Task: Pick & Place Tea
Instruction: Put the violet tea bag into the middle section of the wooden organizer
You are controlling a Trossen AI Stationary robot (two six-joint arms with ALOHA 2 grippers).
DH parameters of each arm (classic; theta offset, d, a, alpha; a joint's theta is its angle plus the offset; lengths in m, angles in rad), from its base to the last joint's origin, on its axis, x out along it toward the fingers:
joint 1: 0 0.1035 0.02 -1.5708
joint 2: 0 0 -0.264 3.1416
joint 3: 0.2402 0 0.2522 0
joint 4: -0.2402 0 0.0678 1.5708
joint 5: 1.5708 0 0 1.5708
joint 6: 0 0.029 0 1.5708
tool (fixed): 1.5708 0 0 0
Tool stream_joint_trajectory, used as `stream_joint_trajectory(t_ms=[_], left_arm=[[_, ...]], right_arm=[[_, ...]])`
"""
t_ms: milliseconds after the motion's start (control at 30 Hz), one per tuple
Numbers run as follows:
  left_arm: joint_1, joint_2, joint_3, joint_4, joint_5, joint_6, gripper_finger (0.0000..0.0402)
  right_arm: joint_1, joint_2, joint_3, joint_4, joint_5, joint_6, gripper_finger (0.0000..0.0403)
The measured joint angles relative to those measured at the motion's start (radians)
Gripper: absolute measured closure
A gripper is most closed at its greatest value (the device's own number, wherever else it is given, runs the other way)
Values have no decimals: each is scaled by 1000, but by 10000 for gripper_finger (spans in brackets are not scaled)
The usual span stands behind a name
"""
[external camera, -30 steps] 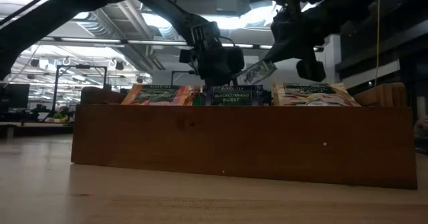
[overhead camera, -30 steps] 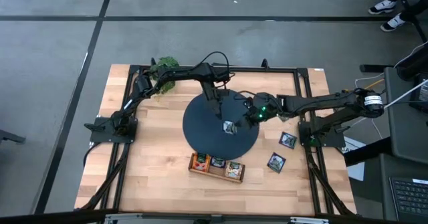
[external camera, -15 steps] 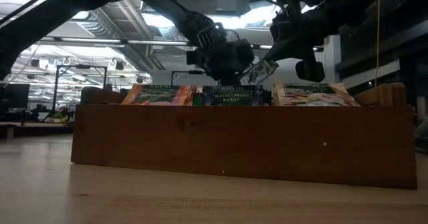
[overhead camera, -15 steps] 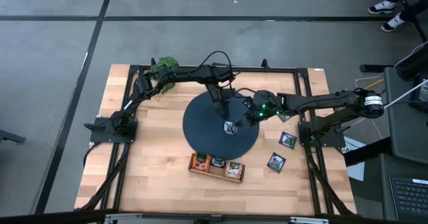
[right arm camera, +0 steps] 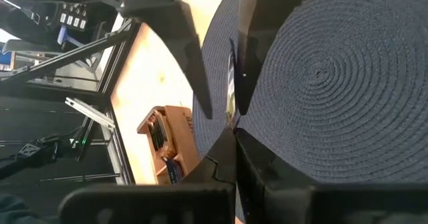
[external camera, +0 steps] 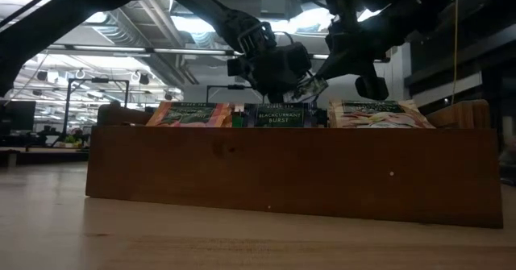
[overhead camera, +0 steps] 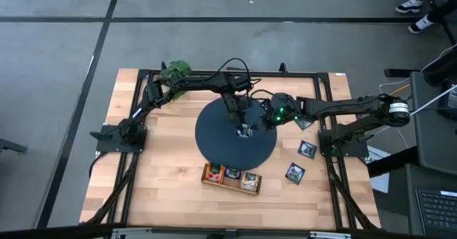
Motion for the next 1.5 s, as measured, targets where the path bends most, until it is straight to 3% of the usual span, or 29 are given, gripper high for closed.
stream_joint_trajectory(t_ms=[200, 300, 467, 633, 833, 1100, 1233, 1500], left_arm=[[0, 0, 0, -10, -9, -17, 389], [0, 0, 0, -39, 10, -23, 392], [0, -1, -38, -49, 137, -20, 395], [-16, -4, -71, 1, 44, -38, 396], [-93, -90, -178, 427, -52, -290, 397], [-94, -247, -543, 1131, -252, -782, 398], [-77, -272, -650, 1281, -257, -931, 398], [-91, -280, -653, 1376, -242, -1010, 398]], right_arm=[[0, 0, 0, 0, 0, 31, 375], [7, -1, 0, -7, 1, 35, 358], [51, -29, -1, -40, 54, 53, 321], [73, -79, -1, -76, 113, 63, 288], [96, -147, -1, -175, 140, 92, 270], [139, -231, -1, -244, 145, 131, 269], [140, -229, -1, -226, 144, 98, 269], [136, -146, -1, -212, 169, 30, 269]])
